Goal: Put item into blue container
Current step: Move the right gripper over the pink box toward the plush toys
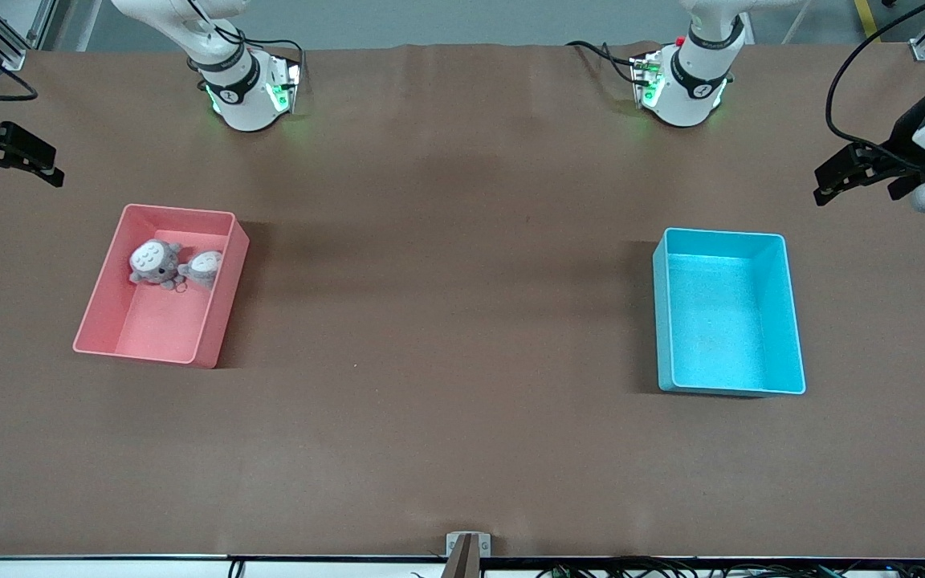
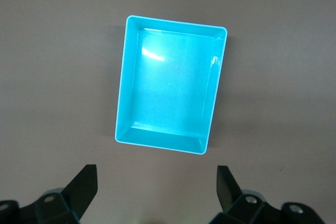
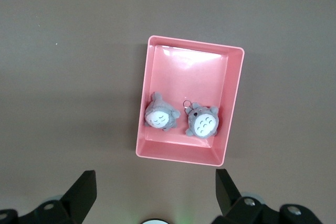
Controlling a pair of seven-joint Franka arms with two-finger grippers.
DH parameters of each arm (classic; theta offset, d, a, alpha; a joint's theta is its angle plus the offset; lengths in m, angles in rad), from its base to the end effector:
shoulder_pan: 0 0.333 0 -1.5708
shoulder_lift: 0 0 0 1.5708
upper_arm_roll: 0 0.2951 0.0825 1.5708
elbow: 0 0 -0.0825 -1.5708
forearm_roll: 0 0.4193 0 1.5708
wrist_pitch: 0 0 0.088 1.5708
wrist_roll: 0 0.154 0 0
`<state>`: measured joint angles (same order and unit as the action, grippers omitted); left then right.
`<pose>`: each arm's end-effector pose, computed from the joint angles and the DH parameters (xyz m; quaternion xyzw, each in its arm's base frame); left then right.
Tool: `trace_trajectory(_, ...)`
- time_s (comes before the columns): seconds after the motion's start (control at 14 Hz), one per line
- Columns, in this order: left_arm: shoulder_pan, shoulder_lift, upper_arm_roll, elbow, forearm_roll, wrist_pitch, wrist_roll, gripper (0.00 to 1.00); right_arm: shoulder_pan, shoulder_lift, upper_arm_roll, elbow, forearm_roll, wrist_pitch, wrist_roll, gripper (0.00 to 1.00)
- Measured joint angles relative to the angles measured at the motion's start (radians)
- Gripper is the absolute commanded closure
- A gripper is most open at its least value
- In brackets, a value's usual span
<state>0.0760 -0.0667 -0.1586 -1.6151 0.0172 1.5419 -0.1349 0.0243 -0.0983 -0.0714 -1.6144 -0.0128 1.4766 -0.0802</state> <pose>0.5653 -0.0464 0.5698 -0.9995 -0.0266 0.0021 0.0142 0.5484 -0.0295 0.5826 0.9997 0.0163 -0.0200 0.0016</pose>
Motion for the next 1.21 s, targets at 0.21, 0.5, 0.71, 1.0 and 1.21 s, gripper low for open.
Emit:
trace_trajectory(0.21,0.000,0.000,0.000,0.013,0.000,-0.011,0.000,0.00,0.000,0.000,-0.001,0.000,0.000,0.002,0.000,0.00)
trace_trajectory(0.5,0.001,0.002,0.000,0.017,0.000,-0.014,0.000,0.00,0.000,0.000,-0.002,0.001,0.000,0.005,0.000,0.00)
trace_trajectory(0.71,0.001,0.015,0.000,0.028,0.000,-0.014,0.000,0.00,-0.005,0.000,-0.006,0.008,-0.003,0.008,0.000,0.00)
trace_trajectory(1.0,-0.009,0.044,-0.006,0.044,0.000,-0.014,0.000,0.00,-0.028,0.054,-0.014,0.001,-0.001,0.025,0.001,0.00)
trace_trajectory(1.21,-0.014,0.053,-0.010,0.045,0.000,-0.014,0.000,0.00,-0.076,0.180,-0.016,-0.001,0.003,0.088,-0.002,0.00)
